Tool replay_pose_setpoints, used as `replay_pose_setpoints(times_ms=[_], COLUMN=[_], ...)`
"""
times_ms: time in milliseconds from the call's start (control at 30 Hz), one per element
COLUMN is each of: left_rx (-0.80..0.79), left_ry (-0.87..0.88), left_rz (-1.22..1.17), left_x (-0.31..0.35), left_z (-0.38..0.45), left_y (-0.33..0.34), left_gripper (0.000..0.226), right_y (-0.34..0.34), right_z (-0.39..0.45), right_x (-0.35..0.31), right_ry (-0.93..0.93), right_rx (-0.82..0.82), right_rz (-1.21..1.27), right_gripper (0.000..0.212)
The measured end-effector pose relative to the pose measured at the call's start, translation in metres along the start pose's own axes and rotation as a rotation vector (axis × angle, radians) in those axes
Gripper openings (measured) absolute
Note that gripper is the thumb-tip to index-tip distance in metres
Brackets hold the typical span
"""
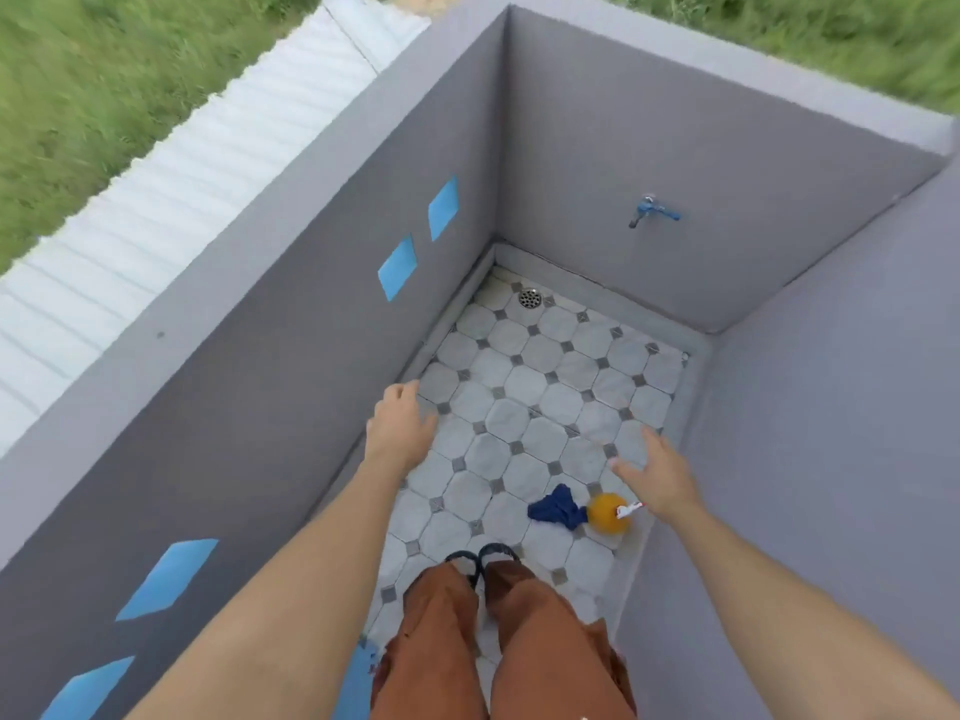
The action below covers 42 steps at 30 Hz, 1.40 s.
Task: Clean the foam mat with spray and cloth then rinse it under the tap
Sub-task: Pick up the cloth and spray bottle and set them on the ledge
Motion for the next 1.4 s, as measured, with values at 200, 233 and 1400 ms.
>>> replay_pose_setpoints(times_ms=[200,233,1400], left_rx=[-0.212,-0.245,-0.547], left_ry=[0.197,0.210,0.468], left_rz=[0.119,0.125,-0.068], left_x=[0.038,0.038,-0.048], left_z=[0.076,0.083,0.255], left_y=[0.113,0.140,0.690], left_gripper=[0.053,0.053,0.026], right_y=[0.058,0.076,0.408], right_z=[0.030,0.039,0.355], right_x=[0.069,0.085,0.270], right_ry=[0.283,0.322,0.427], right_rx=[0.068,0.070,0.626], right_rz=[0.331,0.351,0.948], right_gripper=[0.062,0.059,0.017])
Point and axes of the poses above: each hand's wrist, its own z-axis towards the middle knuckle, its own y-axis out of the palm, x = y × z, the point moved 2 cm from there along z, towards the middle knuckle, and after that the axes turned 5 degrees about y, right-handed, at the moved point
